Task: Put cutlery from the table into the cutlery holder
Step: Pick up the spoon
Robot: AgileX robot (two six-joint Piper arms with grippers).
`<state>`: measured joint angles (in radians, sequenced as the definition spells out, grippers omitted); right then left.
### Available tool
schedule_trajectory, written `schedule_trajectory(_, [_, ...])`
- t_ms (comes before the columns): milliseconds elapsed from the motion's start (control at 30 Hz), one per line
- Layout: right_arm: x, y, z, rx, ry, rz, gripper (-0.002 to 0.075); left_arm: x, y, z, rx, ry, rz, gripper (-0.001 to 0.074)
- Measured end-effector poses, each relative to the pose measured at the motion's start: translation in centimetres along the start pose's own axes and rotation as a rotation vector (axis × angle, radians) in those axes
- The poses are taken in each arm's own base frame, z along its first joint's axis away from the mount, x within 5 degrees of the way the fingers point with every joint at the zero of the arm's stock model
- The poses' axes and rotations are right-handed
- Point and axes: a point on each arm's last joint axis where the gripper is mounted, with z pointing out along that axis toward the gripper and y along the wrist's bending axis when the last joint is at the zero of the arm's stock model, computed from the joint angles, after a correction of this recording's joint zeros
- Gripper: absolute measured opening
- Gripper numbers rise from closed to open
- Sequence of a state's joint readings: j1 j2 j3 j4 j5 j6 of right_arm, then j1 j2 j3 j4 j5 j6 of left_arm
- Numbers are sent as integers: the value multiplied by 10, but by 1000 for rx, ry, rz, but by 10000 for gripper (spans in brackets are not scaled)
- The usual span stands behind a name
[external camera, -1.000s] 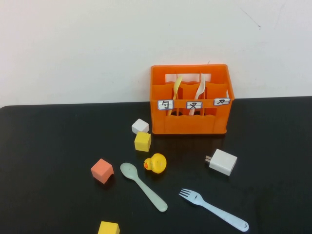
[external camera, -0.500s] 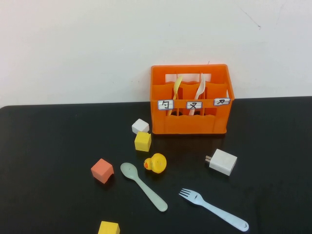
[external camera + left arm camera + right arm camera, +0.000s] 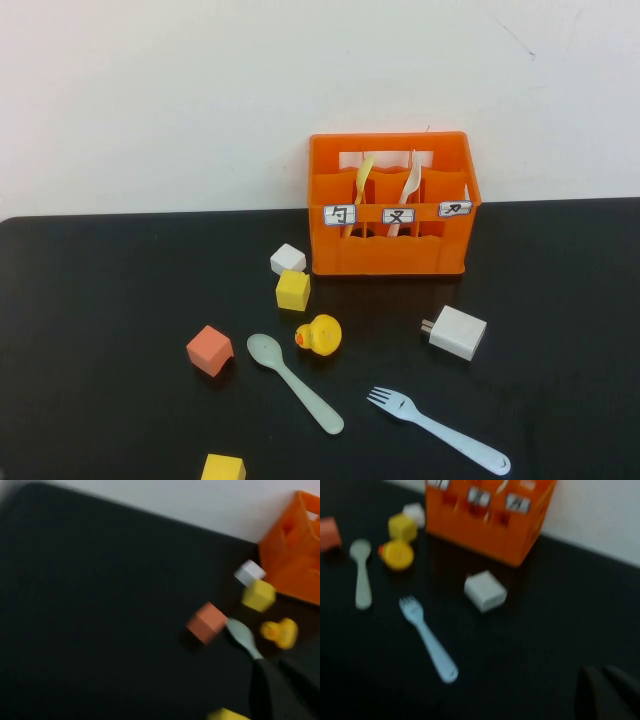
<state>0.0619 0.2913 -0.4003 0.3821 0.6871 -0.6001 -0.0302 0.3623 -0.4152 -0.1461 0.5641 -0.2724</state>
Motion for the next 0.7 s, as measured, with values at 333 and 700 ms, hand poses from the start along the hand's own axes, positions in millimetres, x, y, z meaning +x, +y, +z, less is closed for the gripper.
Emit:
schedule_trajectory(333, [5, 0, 25, -143, 196, -139, -2, 17, -18, 44, 85, 445, -339, -2])
schedule_trajectory(700, [9, 2, 29, -168, 205, -120, -2, 8, -30, 118, 120, 622, -398, -3])
